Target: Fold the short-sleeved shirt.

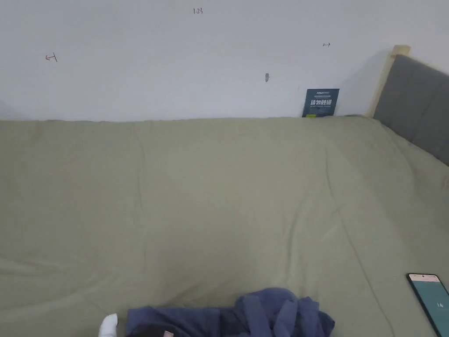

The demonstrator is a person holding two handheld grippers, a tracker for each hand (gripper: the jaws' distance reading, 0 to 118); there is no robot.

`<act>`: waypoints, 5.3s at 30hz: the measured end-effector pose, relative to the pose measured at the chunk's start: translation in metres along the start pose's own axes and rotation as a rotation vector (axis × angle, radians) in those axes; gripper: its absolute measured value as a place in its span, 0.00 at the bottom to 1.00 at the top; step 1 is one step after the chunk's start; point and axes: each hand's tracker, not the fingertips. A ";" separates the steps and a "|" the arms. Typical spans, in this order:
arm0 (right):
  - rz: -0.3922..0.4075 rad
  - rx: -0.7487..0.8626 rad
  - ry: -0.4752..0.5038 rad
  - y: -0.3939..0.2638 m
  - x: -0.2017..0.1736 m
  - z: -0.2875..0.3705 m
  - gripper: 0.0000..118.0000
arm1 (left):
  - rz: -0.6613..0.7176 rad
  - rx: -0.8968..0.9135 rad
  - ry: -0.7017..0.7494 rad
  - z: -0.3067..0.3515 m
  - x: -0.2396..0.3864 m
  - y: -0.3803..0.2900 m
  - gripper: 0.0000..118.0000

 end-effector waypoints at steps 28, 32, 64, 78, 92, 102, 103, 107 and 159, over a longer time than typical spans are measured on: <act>-0.005 -0.006 0.039 -0.010 -0.005 -0.003 0.00 | -0.673 0.342 0.833 0.088 0.142 -0.019 0.20; 0.003 0.002 0.051 -0.011 -0.009 0.004 0.00 | -1.028 0.143 0.949 -0.019 0.176 -0.060 0.20; 0.016 -0.035 0.016 -0.011 0.004 -0.004 0.00 | -0.061 0.129 0.267 -0.082 0.094 -0.054 0.07; -0.171 -0.446 0.364 -0.073 -0.039 -0.254 0.00 | -0.255 0.249 0.361 0.108 0.107 -0.029 0.95; -0.251 -0.487 0.356 -0.085 0.007 -0.258 0.00 | -0.062 0.024 0.122 -0.011 0.030 -0.002 0.49; -0.167 -0.412 0.409 -0.067 -0.005 -0.198 0.00 | -0.038 0.068 0.290 0.060 0.035 0.009 0.21; -0.164 -0.409 0.411 -0.066 -0.006 -0.190 0.00 | -0.040 0.092 0.307 0.082 0.029 0.012 0.21; -0.138 -0.408 0.417 -0.065 -0.010 -0.165 0.00 | -0.020 0.147 0.446 0.189 -0.010 0.033 0.21; 0.312 0.433 -0.155 0.163 -0.037 -0.015 0.07 | -0.987 1.003 0.782 0.154 0.360 -0.037 0.02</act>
